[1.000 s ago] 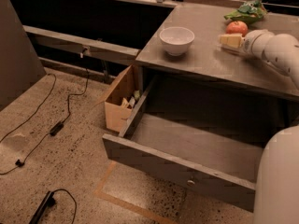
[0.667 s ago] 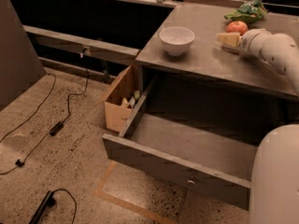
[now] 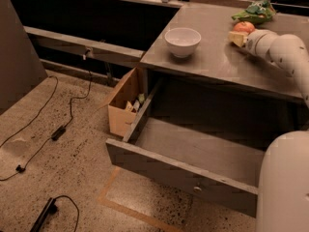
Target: Place apple into top drawer
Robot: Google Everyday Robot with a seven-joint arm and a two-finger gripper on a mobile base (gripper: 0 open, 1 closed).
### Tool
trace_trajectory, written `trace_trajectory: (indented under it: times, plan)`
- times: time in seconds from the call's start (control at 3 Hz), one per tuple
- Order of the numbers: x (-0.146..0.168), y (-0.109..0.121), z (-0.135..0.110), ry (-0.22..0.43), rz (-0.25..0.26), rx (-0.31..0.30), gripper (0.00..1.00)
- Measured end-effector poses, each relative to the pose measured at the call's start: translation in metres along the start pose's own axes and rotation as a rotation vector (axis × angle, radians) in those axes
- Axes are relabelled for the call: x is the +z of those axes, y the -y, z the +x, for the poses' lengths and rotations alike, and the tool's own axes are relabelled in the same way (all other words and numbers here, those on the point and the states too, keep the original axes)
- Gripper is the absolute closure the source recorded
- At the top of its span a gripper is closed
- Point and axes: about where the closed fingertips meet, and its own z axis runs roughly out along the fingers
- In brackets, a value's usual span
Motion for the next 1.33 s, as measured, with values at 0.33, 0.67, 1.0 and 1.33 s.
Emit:
trace_trajectory:
  times: [0.33, 0.67, 1.0, 1.33]
  plan:
    - [-0.002, -0.002, -0.001, -0.001, -0.030, -0.012, 0.65]
    - [-0.017, -0.005, -0.009, -0.011, -0.066, -0.029, 0.88]
    - [-0.067, -0.002, -0.020, -0.060, -0.102, -0.021, 1.00]
    - [-0.130, -0.013, -0.014, -0.148, -0.166, -0.001, 1.00]
